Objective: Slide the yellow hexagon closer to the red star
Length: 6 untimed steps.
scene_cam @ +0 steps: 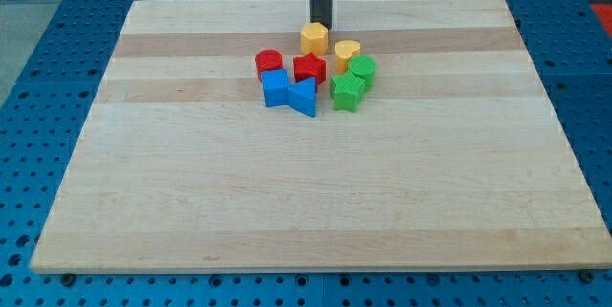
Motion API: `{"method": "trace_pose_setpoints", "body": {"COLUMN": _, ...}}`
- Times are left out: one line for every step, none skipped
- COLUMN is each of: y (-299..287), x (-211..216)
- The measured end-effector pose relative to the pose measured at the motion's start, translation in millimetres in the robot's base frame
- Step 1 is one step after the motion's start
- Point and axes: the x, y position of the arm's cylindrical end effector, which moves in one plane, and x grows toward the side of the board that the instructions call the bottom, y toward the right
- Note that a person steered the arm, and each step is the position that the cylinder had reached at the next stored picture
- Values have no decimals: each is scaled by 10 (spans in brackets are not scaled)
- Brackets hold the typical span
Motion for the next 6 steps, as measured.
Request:
{"method": "trace_pose_setpoints", "body": {"y": 0, "x": 35}}
{"method": "trace_pose_setpoints", "body": {"y": 0, "x": 106}}
{"method": "trace_pose_setpoints", "body": {"y": 0, "x": 151}}
{"method": "trace_pose_setpoints", "body": {"y": 0, "x": 197}}
{"method": "trace_pose_setpoints", "body": {"y": 0, "x": 263}}
{"method": "trace_pose_setpoints", "body": {"y": 0, "x": 325}}
